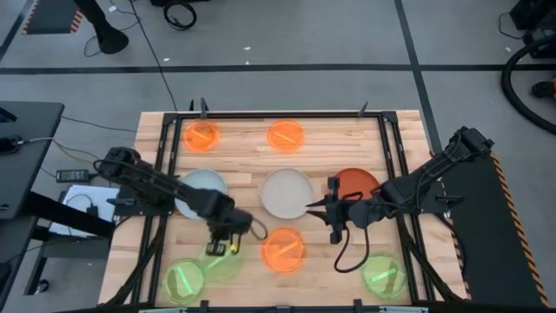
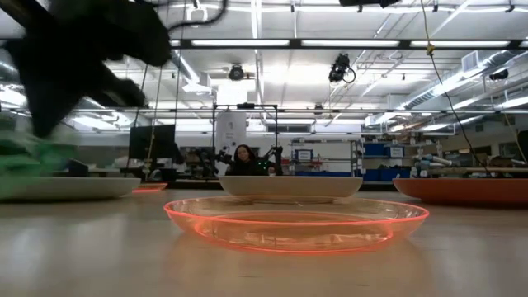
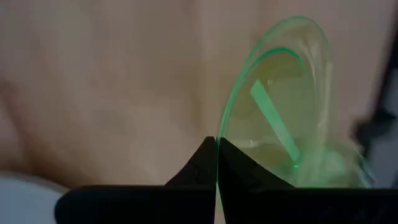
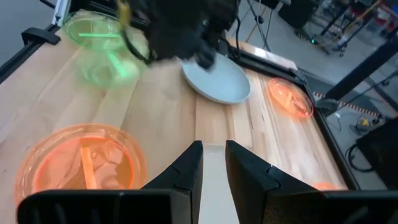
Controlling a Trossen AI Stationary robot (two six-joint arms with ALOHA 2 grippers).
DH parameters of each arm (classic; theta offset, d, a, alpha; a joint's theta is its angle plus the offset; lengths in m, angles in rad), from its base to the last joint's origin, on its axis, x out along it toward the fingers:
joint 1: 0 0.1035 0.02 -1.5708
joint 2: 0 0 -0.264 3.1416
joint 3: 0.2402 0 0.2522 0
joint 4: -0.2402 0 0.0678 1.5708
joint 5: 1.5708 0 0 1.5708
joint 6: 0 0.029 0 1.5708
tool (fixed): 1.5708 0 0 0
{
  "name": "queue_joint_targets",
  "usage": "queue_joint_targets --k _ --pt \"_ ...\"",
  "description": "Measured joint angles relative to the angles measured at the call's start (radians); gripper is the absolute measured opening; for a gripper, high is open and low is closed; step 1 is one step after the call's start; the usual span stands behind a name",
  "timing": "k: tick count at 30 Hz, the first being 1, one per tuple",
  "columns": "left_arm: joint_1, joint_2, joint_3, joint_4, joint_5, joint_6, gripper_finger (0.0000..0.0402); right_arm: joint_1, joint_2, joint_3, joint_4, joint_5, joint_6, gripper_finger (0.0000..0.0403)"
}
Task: Stack plastic plates
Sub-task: Stack the top right green plate on top of the bottom left green plate
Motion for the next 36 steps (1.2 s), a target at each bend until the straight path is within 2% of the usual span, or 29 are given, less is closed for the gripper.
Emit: queue_joint_targets --k 5,8,14,20,25,30,36 --pt "-0.114 -0.077 0.017 -0.03 0.003 -0.171 0.0007 -0.014 0.0 0.0 -0.036 0.0 0.046 0.0079" --pt "-0.168 -0.129 0.017 -0.047 -0.044 -0.264 0.0007 -0.022 0.0 -0.016 -0.014 0.0 0.047 0.0079" --pt "-0.32 -0.173 0.0 -0.185 -0.071 -0.38 0.0007 -0.038 0.0 -0.023 -0.004 0.0 0.044 0.0079" --pt "-0.436 -0.172 -0.083 -0.081 -0.092 -0.446 0.0007 -0.052 0.0 -0.023 -0.003 0.0 0.034 0.0079" --pt "-0.48 -0.172 -0.158 0.032 -0.102 -0.485 0.0007 -0.079 0.0 -0.023 0.005 0.0 0.025 0.0079" --pt "-0.48 -0.172 -0.219 0.091 -0.104 -0.485 0.0007 -0.107 0.0 -0.023 0.024 -0.019 0.022 0.0079" --pt "-0.459 -0.172 -0.235 0.165 -0.115 -0.473 0.0008 -0.125 0.0 -0.023 0.05 -0.068 0.022 0.0079"
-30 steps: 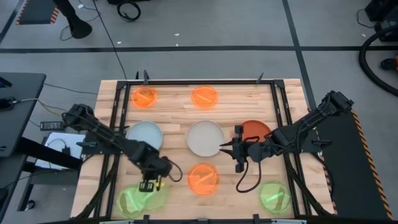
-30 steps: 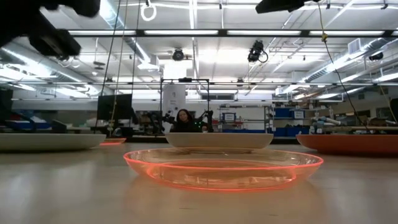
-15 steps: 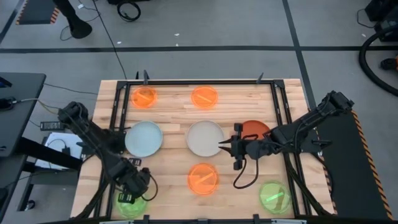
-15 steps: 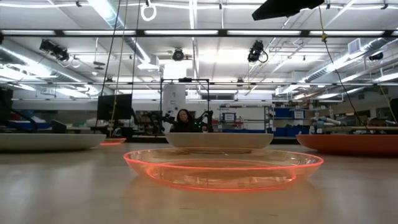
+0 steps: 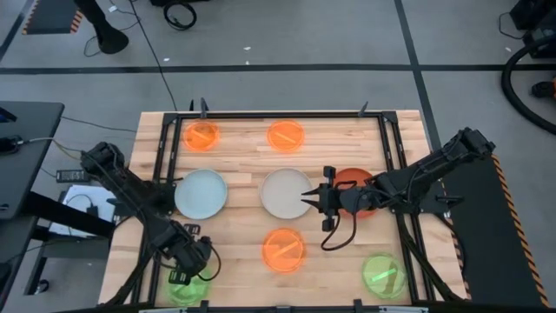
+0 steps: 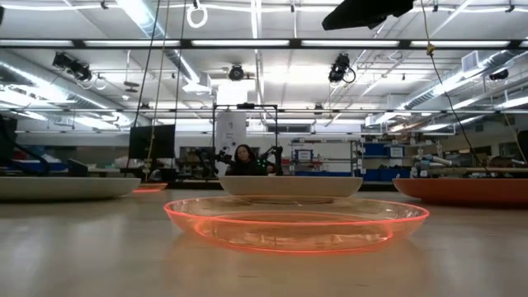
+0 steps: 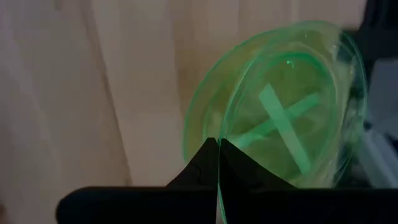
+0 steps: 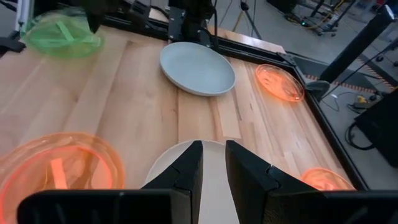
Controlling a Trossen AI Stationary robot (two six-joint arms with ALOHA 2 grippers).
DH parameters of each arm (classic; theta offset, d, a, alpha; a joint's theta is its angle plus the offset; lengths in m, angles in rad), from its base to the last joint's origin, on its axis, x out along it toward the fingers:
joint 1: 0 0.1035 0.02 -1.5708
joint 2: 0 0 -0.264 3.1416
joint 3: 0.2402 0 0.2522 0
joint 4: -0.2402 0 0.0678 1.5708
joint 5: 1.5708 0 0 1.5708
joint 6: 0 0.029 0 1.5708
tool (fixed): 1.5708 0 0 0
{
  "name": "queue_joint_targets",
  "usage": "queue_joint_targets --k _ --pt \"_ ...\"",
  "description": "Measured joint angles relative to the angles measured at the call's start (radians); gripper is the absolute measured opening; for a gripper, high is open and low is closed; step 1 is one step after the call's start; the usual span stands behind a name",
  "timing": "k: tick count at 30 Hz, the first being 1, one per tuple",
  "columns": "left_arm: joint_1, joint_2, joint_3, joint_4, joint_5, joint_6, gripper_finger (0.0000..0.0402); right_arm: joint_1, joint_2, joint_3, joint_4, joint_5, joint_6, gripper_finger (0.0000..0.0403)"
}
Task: Stack plastic plates
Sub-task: Stack the top right green plate on top of the bottom left green plate
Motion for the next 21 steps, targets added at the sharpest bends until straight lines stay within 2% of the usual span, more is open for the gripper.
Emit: queue_joint_targets --k 21 --pt "0.043 0.0 0.001 0.036 -0.007 -0.08 0.0025 0.002 0.0 0.0 -0.002 -0.015 0.013 0.0079"
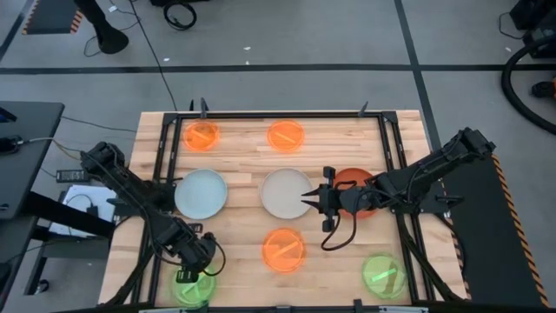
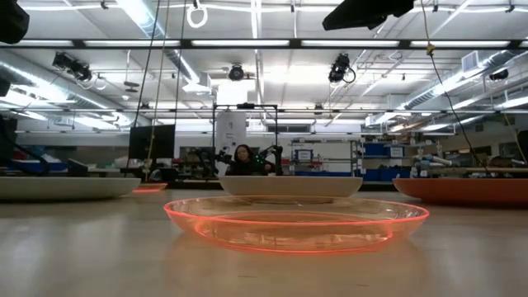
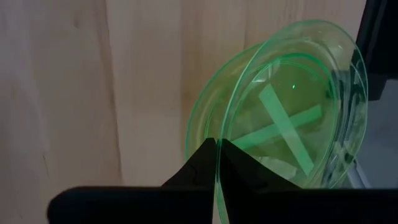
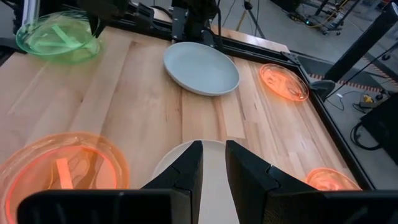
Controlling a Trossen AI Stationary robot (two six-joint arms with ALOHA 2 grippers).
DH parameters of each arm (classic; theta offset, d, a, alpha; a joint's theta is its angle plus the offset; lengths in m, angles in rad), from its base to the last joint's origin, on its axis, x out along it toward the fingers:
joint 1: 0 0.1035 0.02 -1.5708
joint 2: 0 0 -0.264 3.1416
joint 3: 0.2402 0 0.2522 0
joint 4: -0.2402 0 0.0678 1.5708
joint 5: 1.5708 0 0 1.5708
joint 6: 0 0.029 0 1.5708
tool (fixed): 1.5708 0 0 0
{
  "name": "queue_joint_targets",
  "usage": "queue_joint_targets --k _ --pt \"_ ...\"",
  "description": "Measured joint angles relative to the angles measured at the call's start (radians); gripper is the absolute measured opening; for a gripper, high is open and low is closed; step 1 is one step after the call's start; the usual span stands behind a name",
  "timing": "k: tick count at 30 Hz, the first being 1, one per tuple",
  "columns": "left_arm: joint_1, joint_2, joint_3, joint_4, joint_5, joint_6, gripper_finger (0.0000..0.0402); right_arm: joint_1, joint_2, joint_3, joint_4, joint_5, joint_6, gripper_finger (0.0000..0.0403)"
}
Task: Stack plastic plates
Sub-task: Stack the top right green plate on top of the bottom left green plate, then stack the right green plate on top of the left green plate
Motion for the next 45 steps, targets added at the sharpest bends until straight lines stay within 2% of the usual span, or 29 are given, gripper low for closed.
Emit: queue_joint_targets --k 8,15,21,25,29,31,33,37,39,42,45 --pt "0.0 0.01 -0.002 -0.021 0.03 -0.036 0.0033 0.0 0.0 0.0 -0.003 0.001 0.01 0.0079" --pt "0.007 0.015 -0.064 -0.018 0.057 -0.066 0.0089 0.0 0.0 0.0 -0.021 0.001 0.009 0.0079" --pt "0.035 0.007 -0.064 -0.053 0.08 -0.03 0.0128 0.0 0.0 0.0 -0.022 0.002 0.007 0.0079" --pt "0.085 -0.048 -0.059 -0.136 0.082 -0.06 0.0132 -0.011 0.0 0.0 -0.021 0.0 0.015 0.0079" --pt "0.158 -0.168 -0.059 -0.165 0.065 -0.061 0.0133 -0.022 0.0 0.0 -0.021 -0.028 0.016 0.0079" --pt "0.199 -0.236 -0.059 -0.145 0.016 -0.061 0.0133 -0.027 0.0 0.0 -0.021 -0.047 0.017 0.0079" --pt "0.237 -0.291 -0.058 -0.1 -0.095 -0.06 0.0133 -0.027 0.0 0.0 -0.021 -0.074 0.023 0.0079" --pt "0.3 -0.348 -0.057 0.078 -0.463 -0.013 0.0133 -0.027 0.0 0.0 -0.011 -0.163 0.074 0.0079" --pt "0.336 -0.346 -0.057 0.191 -0.607 0.061 0.0133 -0.027 0.0 0.0 -0.01 -0.192 0.131 0.0079" --pt "0.391 -0.315 -0.064 0.453 -0.685 0.264 0.0133 -0.008 0.0 0.0 -0.041 -0.211 0.288 0.0079" --pt "0.432 -0.267 -0.11 0.808 -0.665 0.503 0.0133 0.03 0.001 0.015 -0.168 -0.289 0.442 0.0079"
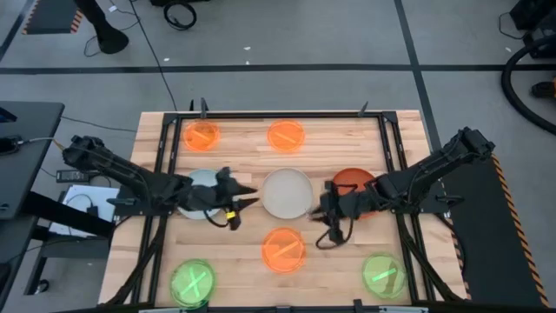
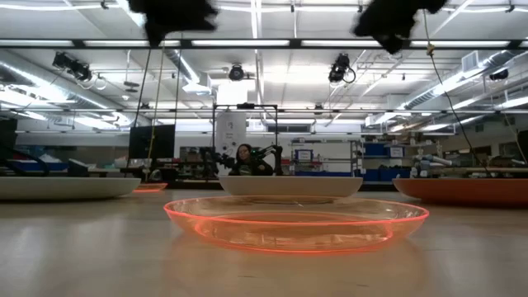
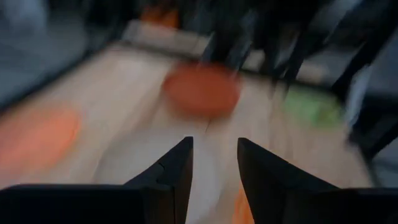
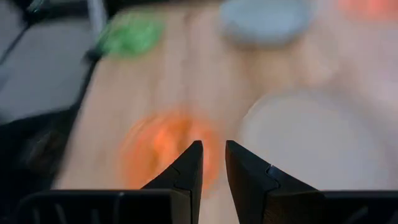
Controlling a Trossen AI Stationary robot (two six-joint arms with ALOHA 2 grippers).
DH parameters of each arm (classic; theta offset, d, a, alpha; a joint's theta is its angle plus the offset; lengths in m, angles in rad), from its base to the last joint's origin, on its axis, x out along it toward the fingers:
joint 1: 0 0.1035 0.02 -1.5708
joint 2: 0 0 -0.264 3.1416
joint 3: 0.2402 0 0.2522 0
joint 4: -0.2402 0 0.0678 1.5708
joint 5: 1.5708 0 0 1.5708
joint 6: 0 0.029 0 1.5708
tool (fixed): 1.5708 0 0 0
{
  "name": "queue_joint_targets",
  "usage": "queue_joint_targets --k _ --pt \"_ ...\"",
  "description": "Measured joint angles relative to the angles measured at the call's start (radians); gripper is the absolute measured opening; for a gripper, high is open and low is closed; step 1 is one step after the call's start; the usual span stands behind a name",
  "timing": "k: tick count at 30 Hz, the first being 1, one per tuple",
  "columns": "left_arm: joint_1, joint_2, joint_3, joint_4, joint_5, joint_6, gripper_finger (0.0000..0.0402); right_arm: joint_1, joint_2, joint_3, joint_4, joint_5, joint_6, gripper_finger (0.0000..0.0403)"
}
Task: Stack plastic plates
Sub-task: Stack the right green plate on top of the left green plate
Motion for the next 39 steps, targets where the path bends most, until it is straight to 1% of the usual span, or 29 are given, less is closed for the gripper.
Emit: queue_joint_targets --k 2,4,7,10,11,13,15,18,20,23,26,29,33,39 --pt "0.03 0.043 -0.036 0.244 0.06 0.122 0.0133 0.035 0.002 0.038 -0.129 -0.058 0.143 0.0079" --pt "0.064 0.089 -0.072 0.422 0.124 0.201 0.0133 0.081 0.017 0.084 -0.262 -0.092 0.269 0.0079" --pt "0.124 0.159 -0.105 0.659 0.201 0.283 0.0133 0.151 0.054 0.133 -0.5 -0.191 0.44 0.0079" --pt "0.174 0.214 -0.112 0.815 0.27 0.345 0.0133 0.208 0.088 0.129 -0.7 -0.3 0.555 0.0079" --pt "0.188 0.227 -0.112 0.84 0.29 0.357 0.0133 0.225 0.103 0.122 -0.753 -0.336 0.583 0.0079" --pt "0.213 0.238 -0.108 0.857 0.328 0.361 0.0133 0.26 0.125 0.104 -0.784 -0.406 0.598 0.0083" --pt "0.232 0.238 -0.107 0.846 0.356 0.363 0.0133 0.295 0.137 0.08 -0.752 -0.435 0.588 0.0093" --pt "0.249 0.24 -0.107 0.841 0.361 0.368 0.0133 0.339 0.17 0.046 -0.696 -0.458 0.571 0.0118" --pt "0.254 0.239 -0.107 0.839 0.362 0.385 0.0133 0.358 0.189 0.02 -0.682 -0.487 0.525 0.0136" --pt "0.254 0.239 -0.107 0.821 0.363 0.41 0.0133 0.362 0.225 -0.054 -0.619 -0.514 0.462 0.0152" --pt "0.252 0.239 -0.107 0.791 0.364 0.412 0.0133 0.33 0.257 -0.118 -0.506 -0.566 0.386 0.0154" --pt "0.253 0.239 -0.107 0.784 0.364 0.406 0.0133 0.297 0.277 -0.147 -0.491 -0.602 0.303 0.015" --pt "0.253 0.239 -0.107 0.772 0.363 0.401 0.0133 0.274 0.28 -0.161 -0.475 -0.607 0.225 0.0145" --pt "0.251 0.239 -0.107 0.726 0.363 0.359 0.0133 0.277 0.282 -0.16 -0.42 -0.6 0.217 0.0132"
